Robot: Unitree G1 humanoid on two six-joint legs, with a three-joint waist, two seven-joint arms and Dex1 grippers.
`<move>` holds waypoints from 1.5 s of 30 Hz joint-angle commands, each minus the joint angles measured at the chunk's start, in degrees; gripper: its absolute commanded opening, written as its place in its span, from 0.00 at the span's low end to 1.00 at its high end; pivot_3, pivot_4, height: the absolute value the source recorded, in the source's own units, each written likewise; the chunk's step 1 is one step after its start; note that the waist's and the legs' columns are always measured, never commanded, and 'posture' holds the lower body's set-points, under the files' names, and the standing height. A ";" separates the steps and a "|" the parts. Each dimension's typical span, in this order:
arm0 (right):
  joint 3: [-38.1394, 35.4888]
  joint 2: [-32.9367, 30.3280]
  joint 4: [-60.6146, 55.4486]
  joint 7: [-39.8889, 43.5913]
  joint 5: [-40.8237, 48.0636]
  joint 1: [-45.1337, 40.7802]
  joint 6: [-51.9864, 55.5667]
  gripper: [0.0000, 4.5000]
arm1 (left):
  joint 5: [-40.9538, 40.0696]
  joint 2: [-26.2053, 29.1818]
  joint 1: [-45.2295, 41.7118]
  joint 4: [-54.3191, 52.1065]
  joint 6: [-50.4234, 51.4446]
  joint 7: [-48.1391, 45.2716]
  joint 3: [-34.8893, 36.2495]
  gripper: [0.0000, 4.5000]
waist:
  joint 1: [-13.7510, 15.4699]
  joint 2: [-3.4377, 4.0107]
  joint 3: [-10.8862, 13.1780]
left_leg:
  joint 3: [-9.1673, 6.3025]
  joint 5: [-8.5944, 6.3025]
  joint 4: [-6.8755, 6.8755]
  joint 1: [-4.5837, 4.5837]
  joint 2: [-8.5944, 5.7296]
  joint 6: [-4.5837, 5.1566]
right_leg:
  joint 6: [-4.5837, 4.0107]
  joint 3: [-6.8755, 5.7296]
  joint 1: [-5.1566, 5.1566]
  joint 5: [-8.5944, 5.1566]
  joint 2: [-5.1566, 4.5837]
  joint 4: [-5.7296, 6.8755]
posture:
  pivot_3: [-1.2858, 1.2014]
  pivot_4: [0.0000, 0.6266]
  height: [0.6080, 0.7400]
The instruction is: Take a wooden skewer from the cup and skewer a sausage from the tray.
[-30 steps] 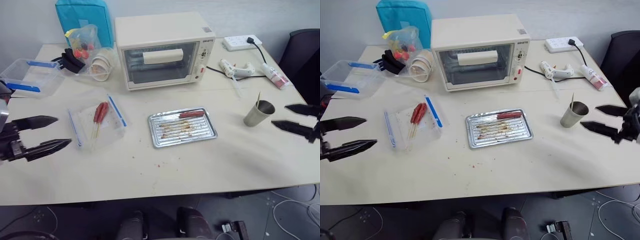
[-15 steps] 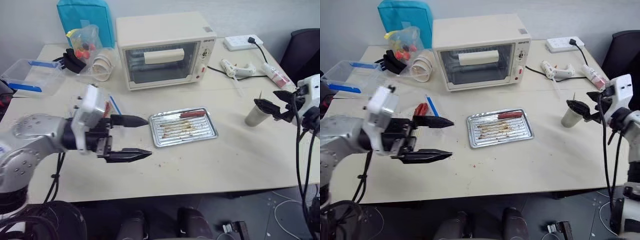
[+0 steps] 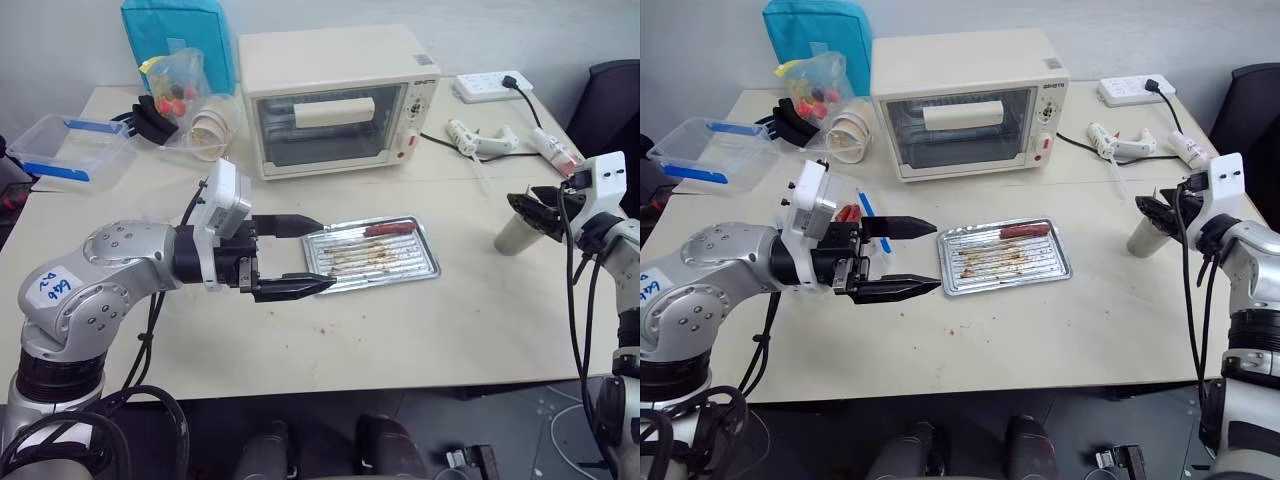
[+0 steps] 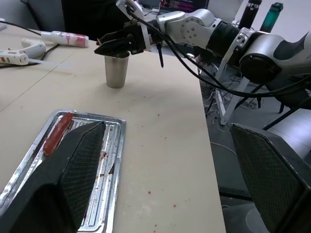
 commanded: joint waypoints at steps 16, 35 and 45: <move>-1.56 -1.14 -6.55 -2.04 1.01 -0.05 1.85 0.01 | 1.68 0.04 -3.72 1.22 -1.66 -2.14 -0.29 0.97 | 0.14 0.00 0.00 | 0.00 0.01 0.01 -0.01 -0.02 0.02 | 0.03 0.01 0.00 0.02 0.00 -0.02 | 0.52 0.24 1.00; -18.10 2.28 -16.31 -19.07 21.71 -30.97 51.52 0.01 | 10.02 -8.01 -2.40 3.61 -9.91 2.74 -1.95 0.97 | 0.03 -0.03 -0.02 | 0.03 0.01 -0.02 -0.02 0.04 0.03 | 0.04 0.02 -0.02 0.02 0.00 -0.03 | 0.52 0.24 1.00; -45.68 46.72 -35.68 -62.74 38.51 -25.15 68.77 0.01 | 18.14 -10.81 6.47 -1.30 -14.76 7.84 -5.69 0.97 | 0.35 0.06 -0.10 | -0.42 0.07 0.04 -0.73 -0.16 0.09 | 0.04 -0.23 -0.44 0.03 -0.08 0.10 | 0.52 0.24 1.00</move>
